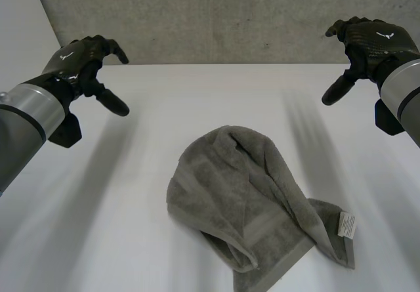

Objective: Fold the towel.

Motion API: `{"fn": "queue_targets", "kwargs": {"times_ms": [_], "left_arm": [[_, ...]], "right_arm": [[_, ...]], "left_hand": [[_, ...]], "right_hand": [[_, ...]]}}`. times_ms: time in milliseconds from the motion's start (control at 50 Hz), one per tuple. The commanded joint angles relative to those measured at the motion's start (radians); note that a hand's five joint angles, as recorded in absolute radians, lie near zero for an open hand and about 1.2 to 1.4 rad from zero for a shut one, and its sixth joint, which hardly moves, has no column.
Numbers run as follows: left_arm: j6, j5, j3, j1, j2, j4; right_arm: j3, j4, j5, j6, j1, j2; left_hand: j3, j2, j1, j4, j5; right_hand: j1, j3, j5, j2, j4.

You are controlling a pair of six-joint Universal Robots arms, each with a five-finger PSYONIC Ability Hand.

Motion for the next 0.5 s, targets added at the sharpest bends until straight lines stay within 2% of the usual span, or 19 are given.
{"fn": "queue_targets", "kwargs": {"times_ms": [20,120,160,180,200,220,240,260,280,300,340,360,440,500], "left_arm": [[0.018,0.002,0.017,-0.043,0.008,0.001],[0.023,0.023,-0.004,-0.09,0.019,0.006],[0.027,0.04,-0.015,-0.115,0.017,0.007],[0.027,0.04,-0.015,-0.115,0.017,0.007],[0.038,0.069,-0.033,-0.136,0.013,0.007],[0.062,0.107,-0.053,-0.153,0.005,0.009],[0.063,0.108,-0.054,-0.153,0.005,0.009],[0.101,0.149,-0.076,-0.165,0.002,0.009],[0.15,0.19,-0.102,-0.176,-0.004,0.01],[0.15,0.191,-0.103,-0.176,-0.004,0.01],[0.274,0.241,-0.15,-0.202,-0.044,0.013],[0.274,0.241,-0.15,-0.202,-0.044,0.013],[0.436,0.26,-0.181,-0.257,-0.121,0.006],[0.503,0.258,-0.188,-0.284,-0.182,0.003]], "right_arm": [[0.021,0.0,-0.008,-0.01,-0.021,-0.004],[0.044,0.017,-0.037,-0.056,-0.023,-0.01],[0.092,0.053,-0.095,-0.173,-0.023,-0.015],[0.093,0.054,-0.096,-0.174,-0.023,-0.015],[0.123,0.083,-0.13,-0.257,-0.024,-0.018],[0.123,0.083,-0.131,-0.258,-0.024,-0.018],[0.157,0.112,-0.155,-0.342,-0.029,-0.019],[0.197,0.144,-0.174,-0.42,-0.036,-0.019],[0.197,0.144,-0.174,-0.421,-0.037,-0.019],[0.243,0.17,-0.189,-0.483,-0.043,-0.019],[0.284,0.184,-0.201,-0.533,-0.047,-0.019],[0.327,0.189,-0.206,-0.569,-0.052,-0.019],[0.407,0.178,-0.206,-0.614,-0.055,-0.021],[0.47,0.141,-0.234,-0.623,-0.053,-0.021]], "left_hand": [[-0.063,-0.048,-0.052,-0.056,-0.015],[-0.057,-0.042,-0.047,-0.05,-0.009],[-0.054,-0.039,-0.044,-0.048,-0.007],[-0.054,-0.039,-0.044,-0.048,-0.006],[-0.054,-0.039,-0.044,-0.048,-0.006],[-0.052,-0.036,-0.041,-0.045,-0.004],[-0.052,-0.036,-0.041,-0.045,-0.004],[-0.052,-0.036,-0.041,-0.045,-0.004],[-0.052,-0.036,-0.041,-0.045,-0.004],[-0.052,-0.036,-0.041,-0.045,-0.004],[-0.052,-0.036,-0.041,-0.045,-0.004],[-0.052,-0.036,-0.041,-0.045,-0.004],[-0.052,-0.036,-0.041,-0.045,-0.004],[-0.049,-0.033,-0.038,-0.042,-0.001]], "right_hand": [[-0.064,-0.071,-0.061,-0.072,-0.081],[-0.064,-0.071,-0.061,-0.072,-0.081],[-0.064,-0.071,-0.061,-0.072,-0.081],[-0.064,-0.071,-0.061,-0.072,-0.081],[-0.064,-0.071,-0.061,-0.072,-0.081],[-0.064,-0.071,-0.061,-0.072,-0.081],[-0.064,-0.071,-0.061,-0.072,-0.081],[-0.064,-0.071,-0.061,-0.072,-0.081],[-0.064,-0.071,-0.061,-0.072,-0.081],[-0.064,-0.071,-0.061,-0.072,-0.081],[-0.064,-0.071,-0.061,-0.072,-0.081],[-0.064,-0.071,-0.061,-0.072,-0.081],[-0.064,-0.071,-0.061,-0.072,-0.081],[-0.064,-0.071,-0.061,-0.072,-0.081]]}}
